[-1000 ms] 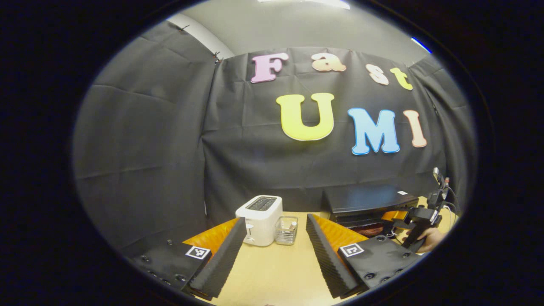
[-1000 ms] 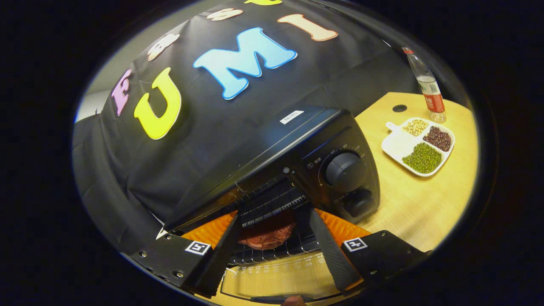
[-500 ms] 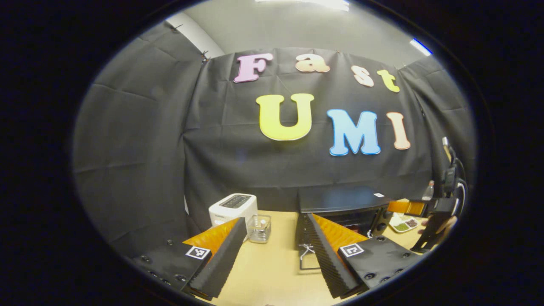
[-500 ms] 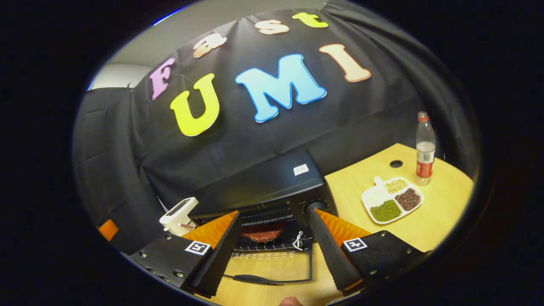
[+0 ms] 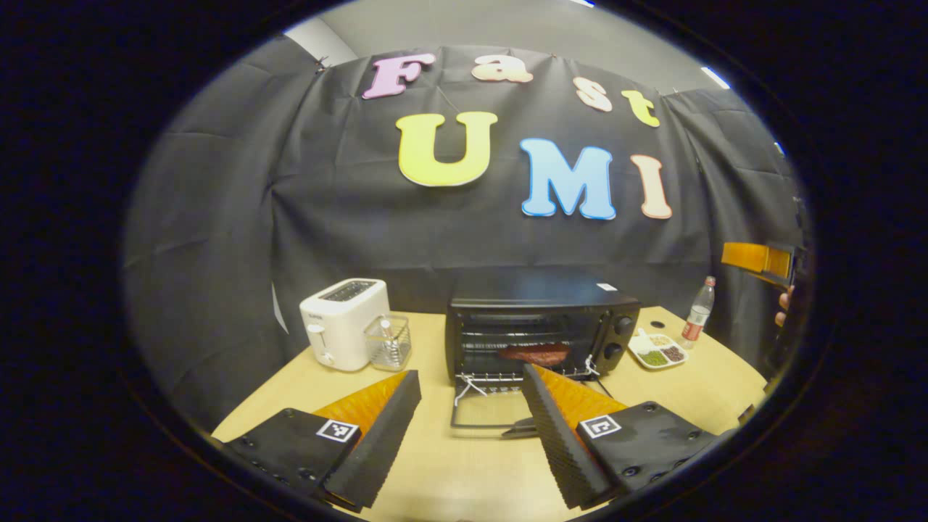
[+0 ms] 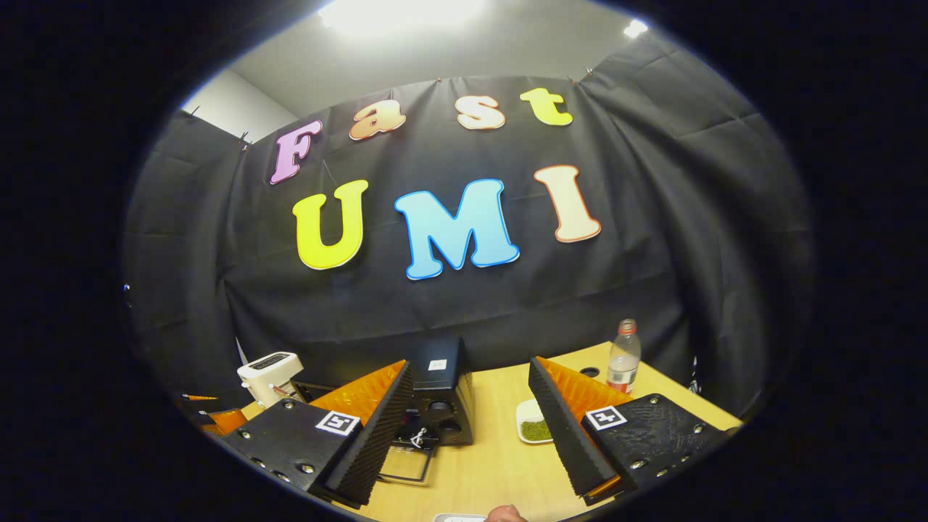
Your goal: Open the electric oven with the left hand, put the food in, and close the electric oven.
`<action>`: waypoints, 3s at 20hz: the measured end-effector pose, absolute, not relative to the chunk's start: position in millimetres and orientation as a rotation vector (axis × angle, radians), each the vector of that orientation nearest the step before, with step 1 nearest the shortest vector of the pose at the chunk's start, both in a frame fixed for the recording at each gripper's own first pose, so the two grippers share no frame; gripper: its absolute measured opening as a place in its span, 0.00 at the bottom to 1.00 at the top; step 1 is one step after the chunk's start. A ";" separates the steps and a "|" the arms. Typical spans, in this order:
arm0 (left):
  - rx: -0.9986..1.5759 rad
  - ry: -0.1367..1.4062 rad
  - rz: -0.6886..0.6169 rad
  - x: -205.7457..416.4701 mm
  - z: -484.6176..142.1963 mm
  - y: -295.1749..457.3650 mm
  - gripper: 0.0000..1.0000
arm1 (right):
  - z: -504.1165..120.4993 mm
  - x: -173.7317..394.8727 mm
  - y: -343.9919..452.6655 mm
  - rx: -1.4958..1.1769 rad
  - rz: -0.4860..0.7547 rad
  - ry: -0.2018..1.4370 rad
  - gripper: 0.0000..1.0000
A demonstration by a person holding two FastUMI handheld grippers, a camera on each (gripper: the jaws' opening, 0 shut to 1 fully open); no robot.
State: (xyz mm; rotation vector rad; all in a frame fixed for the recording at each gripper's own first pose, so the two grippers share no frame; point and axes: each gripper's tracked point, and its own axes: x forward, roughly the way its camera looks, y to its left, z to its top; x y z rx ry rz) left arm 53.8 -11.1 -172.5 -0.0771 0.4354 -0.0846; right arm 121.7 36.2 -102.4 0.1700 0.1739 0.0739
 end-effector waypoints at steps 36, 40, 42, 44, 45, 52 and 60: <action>-0.085 0.891 -0.236 76.7 -373.3 -110.6 1.00 | -80.0 58.1 -46.0 0.036 -0.153 0.163 0.98; -0.070 0.856 -0.241 75.4 -360.7 -109.8 1.00 | -82.7 58.3 -41.3 0.043 -0.136 0.163 0.98; -0.066 0.837 -0.241 75.5 -353.0 -109.1 1.00 | -82.8 58.4 -40.1 0.040 -0.131 0.161 0.98; -0.070 0.814 -0.239 75.7 -344.3 -108.3 1.00 | -82.5 58.7 -40.1 0.040 -0.127 0.159 0.98; -0.074 0.802 -0.238 75.3 -340.6 -108.4 1.00 | -83.2 59.7 -39.0 0.042 -0.126 0.158 0.98; -0.101 0.767 -0.238 80.7 -321.7 -106.4 0.95 | -86.5 64.1 -33.8 0.052 -0.124 0.167 0.98; -0.023 0.617 -0.271 105.1 -275.9 -103.4 0.95 | -85.7 70.7 -26.6 0.053 -0.126 0.166 0.97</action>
